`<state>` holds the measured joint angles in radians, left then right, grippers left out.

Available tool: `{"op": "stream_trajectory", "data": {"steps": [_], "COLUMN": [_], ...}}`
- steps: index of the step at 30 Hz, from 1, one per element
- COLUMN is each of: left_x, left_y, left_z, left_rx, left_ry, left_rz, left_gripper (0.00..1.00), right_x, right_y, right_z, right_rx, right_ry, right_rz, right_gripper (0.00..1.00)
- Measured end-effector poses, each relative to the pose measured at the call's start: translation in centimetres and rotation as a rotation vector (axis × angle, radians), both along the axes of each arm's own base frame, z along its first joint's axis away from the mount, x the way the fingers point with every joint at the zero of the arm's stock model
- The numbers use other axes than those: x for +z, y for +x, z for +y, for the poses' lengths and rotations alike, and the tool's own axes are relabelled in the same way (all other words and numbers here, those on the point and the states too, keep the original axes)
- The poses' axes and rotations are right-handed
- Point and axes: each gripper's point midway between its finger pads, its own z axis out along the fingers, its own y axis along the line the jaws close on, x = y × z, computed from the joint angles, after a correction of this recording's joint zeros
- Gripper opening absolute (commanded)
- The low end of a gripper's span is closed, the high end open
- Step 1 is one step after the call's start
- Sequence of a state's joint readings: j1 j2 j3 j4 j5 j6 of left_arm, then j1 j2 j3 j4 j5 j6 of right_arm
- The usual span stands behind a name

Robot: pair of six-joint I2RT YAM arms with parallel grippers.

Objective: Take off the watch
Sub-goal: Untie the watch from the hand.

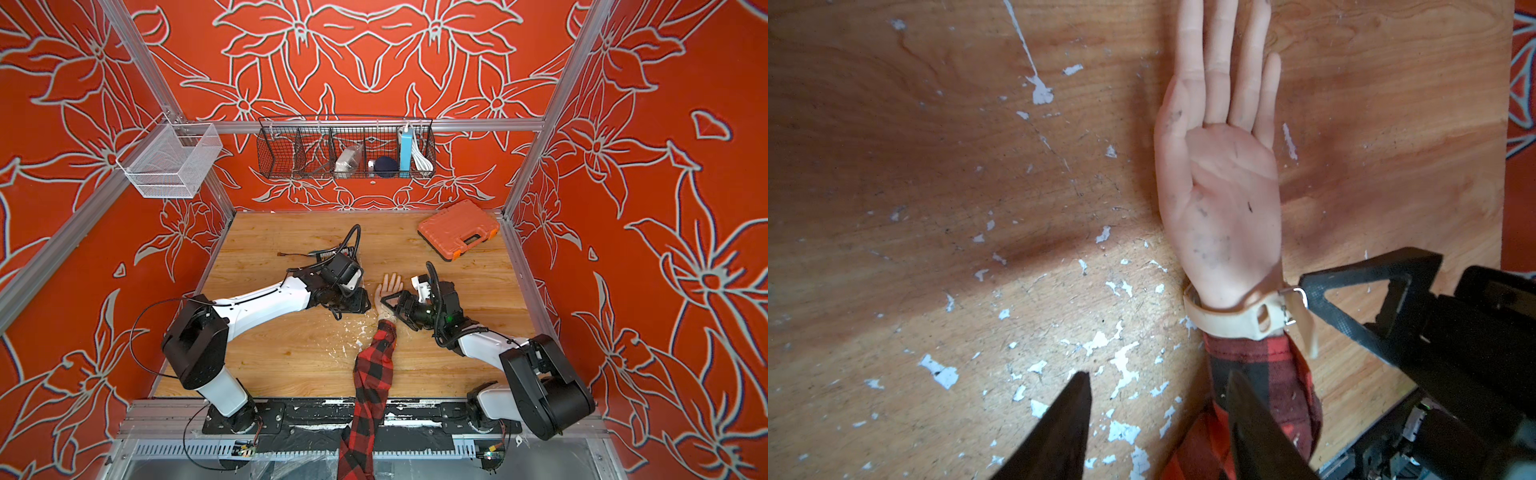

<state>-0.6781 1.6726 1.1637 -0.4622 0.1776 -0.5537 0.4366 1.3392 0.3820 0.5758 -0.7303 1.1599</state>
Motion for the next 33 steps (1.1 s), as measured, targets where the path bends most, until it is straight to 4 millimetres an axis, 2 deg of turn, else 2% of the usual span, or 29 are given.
{"op": "stream_trajectory", "data": {"steps": [9, 17, 22, 33], "left_x": [0.0, 1.0, 1.7, 1.9], "left_y": [-0.1, 0.3, 0.7, 0.6], "left_z": [0.7, 1.7, 2.5, 4.7], "left_rx": [0.011, 0.034, 0.051, 0.088], "left_ry": [0.002, -0.013, -0.023, -0.023], "left_rz": [0.001, -0.019, -0.038, -0.045], "left_gripper": [0.53, 0.53, 0.53, 0.53], "right_x": [0.4, 1.4, 2.3, 3.6], "right_y": [0.7, 0.7, 0.5, -0.3], "right_z": [0.8, 1.5, 2.4, 5.1], "right_rx": [-0.004, 0.011, 0.036, 0.1], "right_ry": [0.084, 0.126, 0.143, 0.169], "right_rz": [0.034, 0.045, 0.038, 0.04], "right_gripper": [0.96, 0.96, 0.96, 0.95]}}
